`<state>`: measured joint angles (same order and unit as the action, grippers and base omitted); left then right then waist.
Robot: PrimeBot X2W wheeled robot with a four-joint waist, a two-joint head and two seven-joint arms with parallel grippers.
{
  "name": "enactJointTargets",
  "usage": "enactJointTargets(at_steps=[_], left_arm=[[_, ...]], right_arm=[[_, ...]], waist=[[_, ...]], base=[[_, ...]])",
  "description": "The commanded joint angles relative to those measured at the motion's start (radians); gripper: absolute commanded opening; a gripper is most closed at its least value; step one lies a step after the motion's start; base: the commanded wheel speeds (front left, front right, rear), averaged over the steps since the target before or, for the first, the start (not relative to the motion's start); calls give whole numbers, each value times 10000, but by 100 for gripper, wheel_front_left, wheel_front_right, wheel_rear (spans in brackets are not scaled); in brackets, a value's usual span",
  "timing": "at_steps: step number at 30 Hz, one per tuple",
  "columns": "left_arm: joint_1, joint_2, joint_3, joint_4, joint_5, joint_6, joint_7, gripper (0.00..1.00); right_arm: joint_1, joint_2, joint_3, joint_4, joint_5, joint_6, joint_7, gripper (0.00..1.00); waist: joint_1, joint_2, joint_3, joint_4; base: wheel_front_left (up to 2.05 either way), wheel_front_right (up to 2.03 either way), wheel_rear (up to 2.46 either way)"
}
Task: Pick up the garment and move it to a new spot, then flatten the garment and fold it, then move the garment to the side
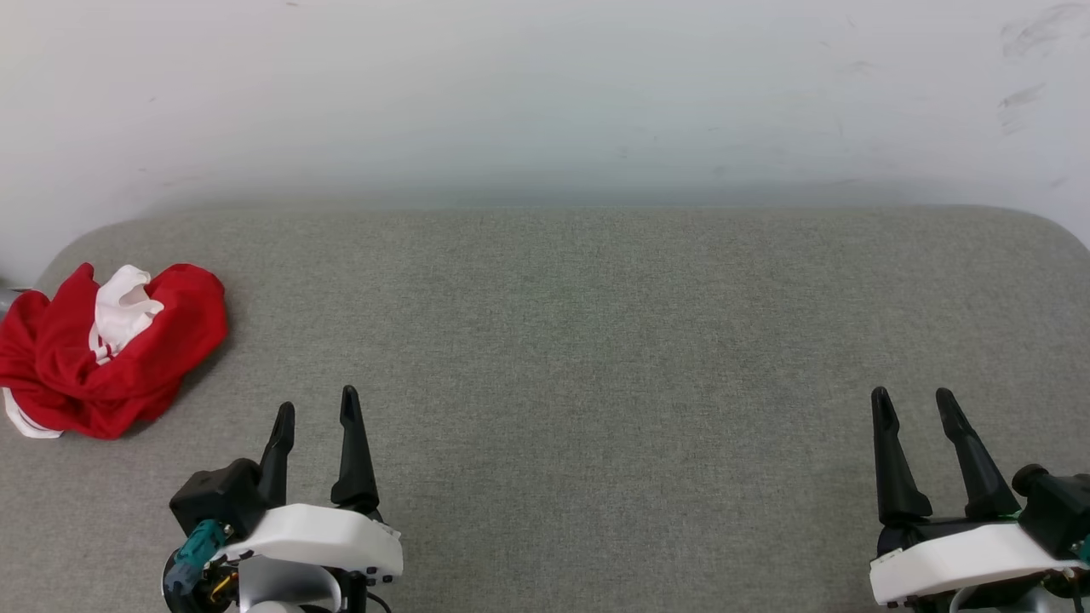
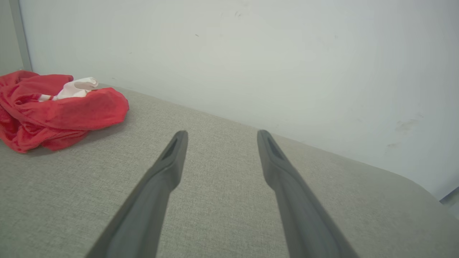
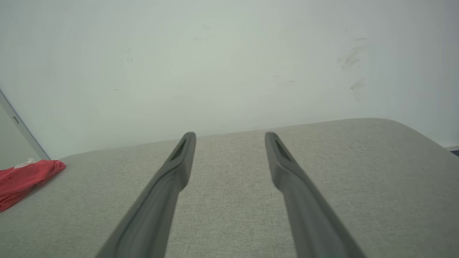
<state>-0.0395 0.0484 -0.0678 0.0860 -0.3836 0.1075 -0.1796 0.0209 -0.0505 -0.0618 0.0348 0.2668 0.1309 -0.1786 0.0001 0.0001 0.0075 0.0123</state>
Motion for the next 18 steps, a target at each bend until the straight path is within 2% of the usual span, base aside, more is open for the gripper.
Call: enactJointTargets(at_steps=[1, 18], left_arm=[[47, 22, -54, -122, 213, 56, -89, 100], [115, 24, -240, -81, 1546, 171, -458, 100]], right_arm=[[-21, 0, 10, -134, -202, -2, -90, 100], [134, 2, 53, -259, -1500, -2, -459, 100]], waist=[[-1, -1, -2, 3], [-1, -1, -8, 26]], base=[[0, 0, 0], [0, 0, 0]])
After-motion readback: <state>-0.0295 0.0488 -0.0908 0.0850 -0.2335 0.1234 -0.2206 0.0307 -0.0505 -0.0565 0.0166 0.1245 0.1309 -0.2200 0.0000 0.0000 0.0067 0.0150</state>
